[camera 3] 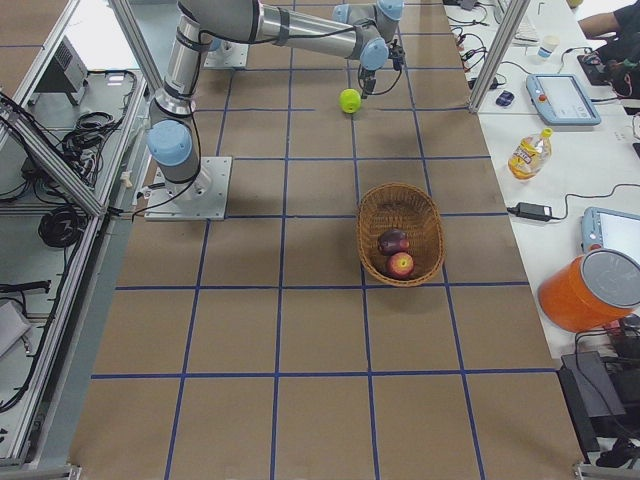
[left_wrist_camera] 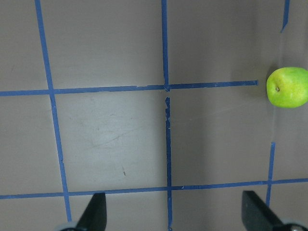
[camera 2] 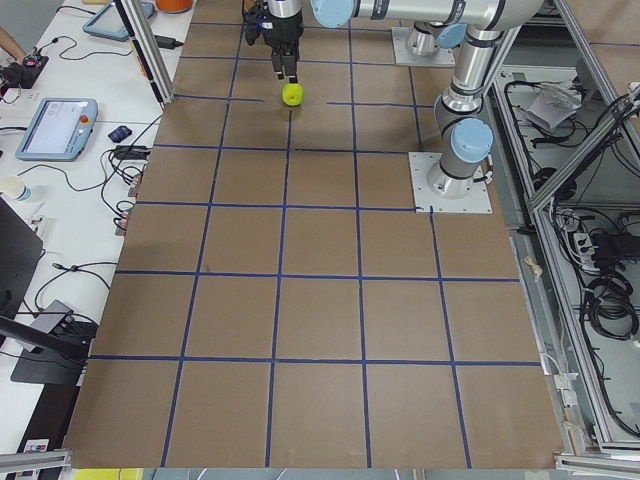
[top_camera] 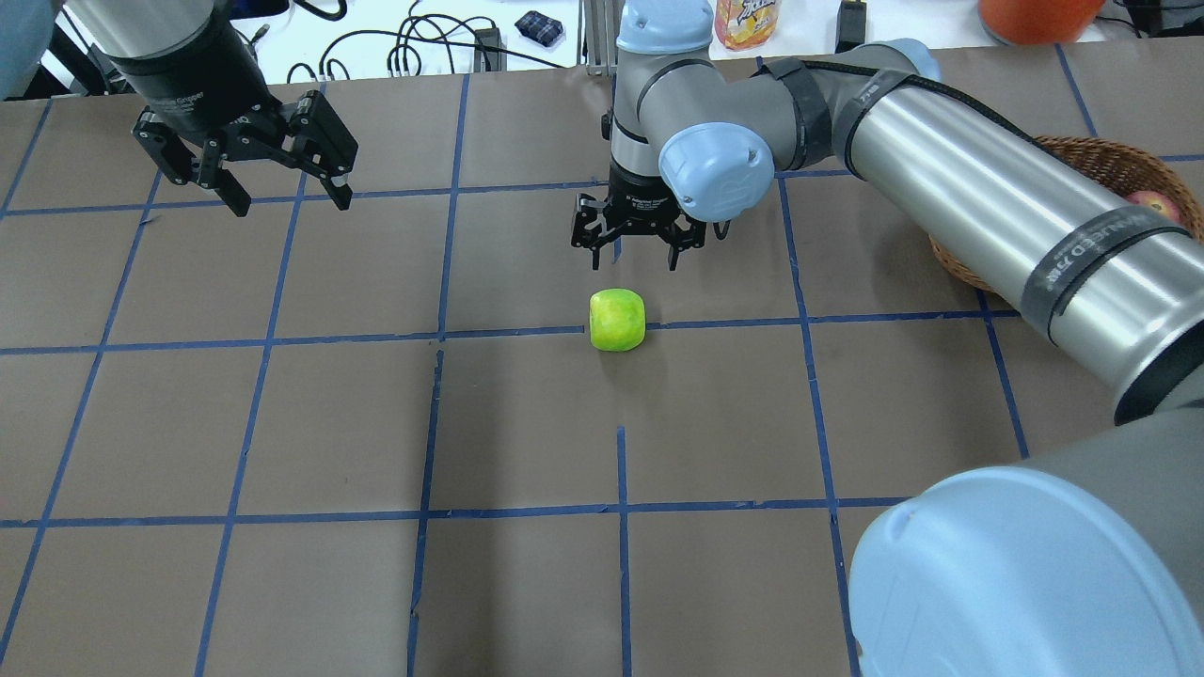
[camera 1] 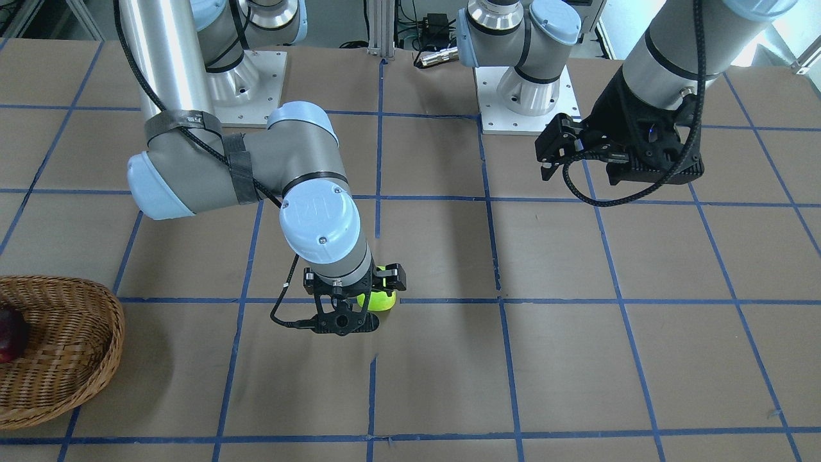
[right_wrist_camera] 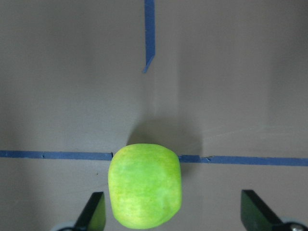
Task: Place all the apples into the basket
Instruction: 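Reach the right gripper down over the green apple, then close the right gripper on the green apple and lift it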
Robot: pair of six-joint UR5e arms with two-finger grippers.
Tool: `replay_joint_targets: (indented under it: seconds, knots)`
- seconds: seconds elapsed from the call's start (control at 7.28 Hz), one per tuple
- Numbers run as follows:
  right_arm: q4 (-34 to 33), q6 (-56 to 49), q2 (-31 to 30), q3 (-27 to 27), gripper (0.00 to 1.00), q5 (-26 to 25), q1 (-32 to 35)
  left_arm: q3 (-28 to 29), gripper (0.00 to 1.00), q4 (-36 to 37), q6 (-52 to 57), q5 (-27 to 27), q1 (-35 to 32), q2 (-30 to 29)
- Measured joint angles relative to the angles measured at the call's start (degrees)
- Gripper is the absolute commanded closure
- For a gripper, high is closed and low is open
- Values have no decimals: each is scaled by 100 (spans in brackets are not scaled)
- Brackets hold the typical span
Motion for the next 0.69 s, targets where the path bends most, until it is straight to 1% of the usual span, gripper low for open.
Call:
replay_joint_targets:
  seconds: [0.69]
  knots:
    - [-140,221,337,110,0,1,213,17,0,12,-18,-57,-30,95]
